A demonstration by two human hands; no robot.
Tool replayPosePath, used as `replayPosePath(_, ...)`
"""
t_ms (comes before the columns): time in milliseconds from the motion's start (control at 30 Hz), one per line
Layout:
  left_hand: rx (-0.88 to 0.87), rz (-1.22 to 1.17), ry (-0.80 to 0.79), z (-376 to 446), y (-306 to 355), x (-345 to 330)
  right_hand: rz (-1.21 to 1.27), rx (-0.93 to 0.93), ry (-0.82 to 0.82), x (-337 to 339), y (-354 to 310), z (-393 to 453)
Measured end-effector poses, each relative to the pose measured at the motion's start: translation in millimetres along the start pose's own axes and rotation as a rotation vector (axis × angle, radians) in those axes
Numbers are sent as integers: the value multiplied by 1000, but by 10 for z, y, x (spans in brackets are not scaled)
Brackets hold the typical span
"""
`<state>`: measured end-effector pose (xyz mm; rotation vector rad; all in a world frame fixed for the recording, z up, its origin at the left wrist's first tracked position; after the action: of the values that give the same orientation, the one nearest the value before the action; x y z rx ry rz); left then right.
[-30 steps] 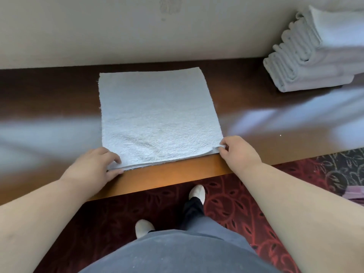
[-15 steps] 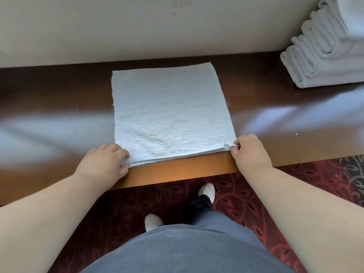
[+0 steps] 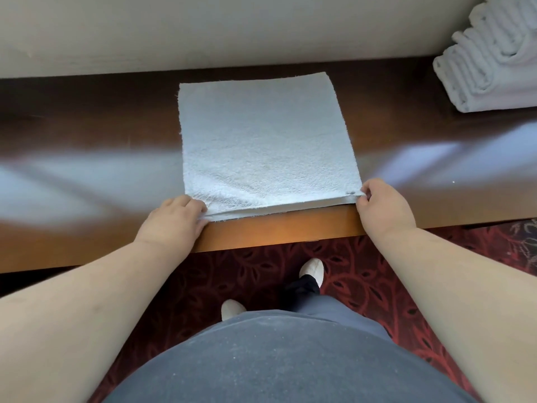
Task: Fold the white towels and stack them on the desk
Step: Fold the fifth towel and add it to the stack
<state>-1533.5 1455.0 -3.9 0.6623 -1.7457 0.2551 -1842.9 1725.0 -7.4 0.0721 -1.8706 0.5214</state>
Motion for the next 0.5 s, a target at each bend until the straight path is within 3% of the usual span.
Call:
replayPosePath(333,59,-51,-71,-29,-102,1,-31,-37,-19,14,-4,-42)
replayPosePath(500,152,-248,-19,20,-108,-1,-30,-46,-15,39,15,-77)
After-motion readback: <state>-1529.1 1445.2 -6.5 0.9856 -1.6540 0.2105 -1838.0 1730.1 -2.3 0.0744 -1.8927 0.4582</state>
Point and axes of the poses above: each hand's wrist, its own z-axis towards the middle knuckle, its own x-axis out of the back of the hand, y = z × x, the point moved 7 cm from there along z, towards the middle knuckle, and after that the axes turned 7 degrees about -x, right-handed, at the moved point
